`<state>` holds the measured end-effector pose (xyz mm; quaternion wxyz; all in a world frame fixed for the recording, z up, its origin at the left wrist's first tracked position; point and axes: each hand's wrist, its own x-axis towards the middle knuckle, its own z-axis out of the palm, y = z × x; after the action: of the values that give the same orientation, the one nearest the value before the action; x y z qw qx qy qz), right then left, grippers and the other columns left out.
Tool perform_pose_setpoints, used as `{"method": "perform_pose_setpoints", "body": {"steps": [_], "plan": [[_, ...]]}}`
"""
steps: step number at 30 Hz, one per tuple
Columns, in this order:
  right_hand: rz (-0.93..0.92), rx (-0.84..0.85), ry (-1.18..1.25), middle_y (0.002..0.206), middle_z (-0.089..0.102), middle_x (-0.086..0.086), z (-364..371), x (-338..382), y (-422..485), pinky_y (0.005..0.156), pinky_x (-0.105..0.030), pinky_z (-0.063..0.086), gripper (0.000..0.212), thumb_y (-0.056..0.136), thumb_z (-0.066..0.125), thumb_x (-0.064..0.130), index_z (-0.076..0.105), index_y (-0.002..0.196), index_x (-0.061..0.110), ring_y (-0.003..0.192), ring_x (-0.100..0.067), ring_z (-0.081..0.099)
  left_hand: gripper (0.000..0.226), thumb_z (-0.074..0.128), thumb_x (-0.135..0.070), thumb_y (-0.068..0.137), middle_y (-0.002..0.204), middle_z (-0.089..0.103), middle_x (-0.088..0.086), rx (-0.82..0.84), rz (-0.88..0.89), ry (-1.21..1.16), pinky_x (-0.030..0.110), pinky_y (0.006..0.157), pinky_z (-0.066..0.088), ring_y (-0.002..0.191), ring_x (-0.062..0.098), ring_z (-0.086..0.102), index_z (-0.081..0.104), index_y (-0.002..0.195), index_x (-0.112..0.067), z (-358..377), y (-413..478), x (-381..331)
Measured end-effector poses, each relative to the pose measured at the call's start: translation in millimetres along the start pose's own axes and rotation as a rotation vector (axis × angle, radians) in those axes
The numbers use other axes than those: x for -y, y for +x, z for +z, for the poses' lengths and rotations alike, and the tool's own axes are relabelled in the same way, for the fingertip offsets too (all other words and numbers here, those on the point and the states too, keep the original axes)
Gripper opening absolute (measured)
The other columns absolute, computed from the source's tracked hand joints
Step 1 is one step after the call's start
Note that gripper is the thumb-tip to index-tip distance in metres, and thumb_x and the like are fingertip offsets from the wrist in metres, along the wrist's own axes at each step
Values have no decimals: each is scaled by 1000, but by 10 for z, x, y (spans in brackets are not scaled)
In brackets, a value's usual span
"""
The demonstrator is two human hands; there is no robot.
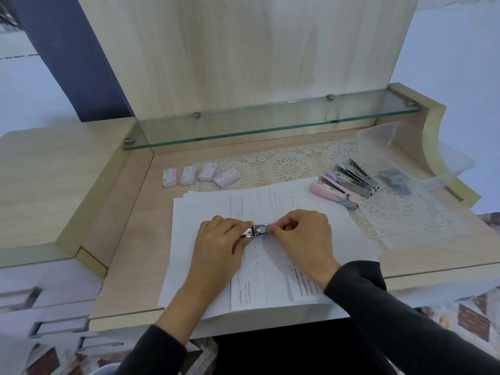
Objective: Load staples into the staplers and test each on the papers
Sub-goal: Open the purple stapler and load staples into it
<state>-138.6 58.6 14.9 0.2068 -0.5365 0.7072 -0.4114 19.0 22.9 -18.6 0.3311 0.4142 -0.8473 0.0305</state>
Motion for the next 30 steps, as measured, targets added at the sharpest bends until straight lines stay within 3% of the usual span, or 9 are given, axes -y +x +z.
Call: {"method": "perform_pose_setpoints", "body": {"steps": [6, 13, 18, 24, 30], "plan": [[-9, 16, -19, 65, 66, 2, -49, -5, 0, 64, -26, 45, 11, 75, 70, 25, 72, 68, 17, 62, -12, 55, 31, 50, -28, 79, 83, 70, 2, -6, 5, -3, 24, 71, 33, 80, 12, 46, 71, 94, -10, 1, 3, -4], [-39, 19, -13, 70, 67, 2, -24, -35, -21, 69, -26, 46, 11, 76, 71, 26, 72, 71, 16, 63, -9, 55, 29, 52, -27, 78, 84, 70, 1, -40, 2, 13, 24, 71, 33, 81, 12, 48, 71, 93, -10, 3, -8, 3], [-83, 37, 8, 64, 59, 8, -21, -54, -4, 59, -16, 39, 8, 74, 71, 21, 69, 68, 16, 58, -4, 49, 28, 53, -26, 78, 83, 70, 1, -54, -1, 24, 23, 71, 32, 81, 12, 47, 71, 93, -11, -5, -8, 0], [-280, 21, -52, 74, 54, 1, -124, -154, 94, 58, -17, 36, 6, 73, 70, 8, 68, 74, 14, 60, -4, 44, 15, 63, -8, 70, 82, 68, 4, -162, -59, 38, 24, 69, 34, 81, 14, 47, 67, 85, -10, -28, -4, -12], [-388, 63, -123, 85, 58, -2, -137, -273, 118, 65, -29, 46, 11, 74, 69, 10, 68, 83, 15, 73, -13, 49, 14, 64, -3, 70, 78, 67, 4, -222, -44, 76, 22, 65, 39, 77, 15, 48, 67, 82, -10, -37, -9, -17]]}}
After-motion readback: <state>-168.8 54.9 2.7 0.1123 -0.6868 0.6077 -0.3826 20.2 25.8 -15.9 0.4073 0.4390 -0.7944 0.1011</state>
